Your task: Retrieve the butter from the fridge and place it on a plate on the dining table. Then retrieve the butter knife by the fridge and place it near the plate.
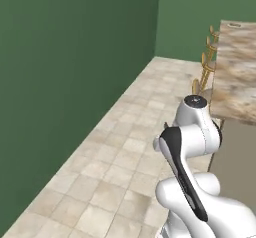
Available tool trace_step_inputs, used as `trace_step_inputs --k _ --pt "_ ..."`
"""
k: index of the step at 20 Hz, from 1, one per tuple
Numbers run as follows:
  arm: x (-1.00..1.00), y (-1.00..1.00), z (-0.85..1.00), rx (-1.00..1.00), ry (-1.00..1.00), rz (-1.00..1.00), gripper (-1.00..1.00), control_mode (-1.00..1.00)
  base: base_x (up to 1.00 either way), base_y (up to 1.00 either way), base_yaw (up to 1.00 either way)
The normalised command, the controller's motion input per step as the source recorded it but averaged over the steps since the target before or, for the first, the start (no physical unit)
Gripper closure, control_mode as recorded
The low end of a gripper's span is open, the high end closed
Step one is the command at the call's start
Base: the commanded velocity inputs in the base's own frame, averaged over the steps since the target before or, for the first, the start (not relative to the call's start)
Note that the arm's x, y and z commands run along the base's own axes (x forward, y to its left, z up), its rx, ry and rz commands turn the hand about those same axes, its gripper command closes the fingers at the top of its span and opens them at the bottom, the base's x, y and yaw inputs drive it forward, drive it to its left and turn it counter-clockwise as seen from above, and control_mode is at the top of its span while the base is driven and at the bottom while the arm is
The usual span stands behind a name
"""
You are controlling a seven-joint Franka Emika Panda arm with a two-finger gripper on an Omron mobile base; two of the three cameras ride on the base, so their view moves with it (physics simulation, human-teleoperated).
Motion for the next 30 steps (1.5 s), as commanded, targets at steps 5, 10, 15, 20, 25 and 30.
trace_step_inputs --k 5,10,15,20,25,30 --pt "0.00 0.00 0.00 0.00 0.00 0.00 1.00 1.00 1.00 0.81 -0.69" --pt "0.00 0.00 0.00 0.00 0.00 0.00 1.00 1.00 1.00 0.93 -0.60" --pt "0.00 0.00 0.00 0.00 0.00 0.00 1.00 1.00 1.00 0.97 -0.51" --pt "0.00 0.00 0.00 0.00 0.00 0.00 1.00 1.00 1.00 0.89 -0.27" --pt "0.00 0.00 0.00 0.00 0.00 0.00 1.00 1.00 1.00 0.12 -0.01" --pt "0.00 0.00 0.00 0.00 0.00 0.00 1.00 1.00 1.00 0.04 0.00"
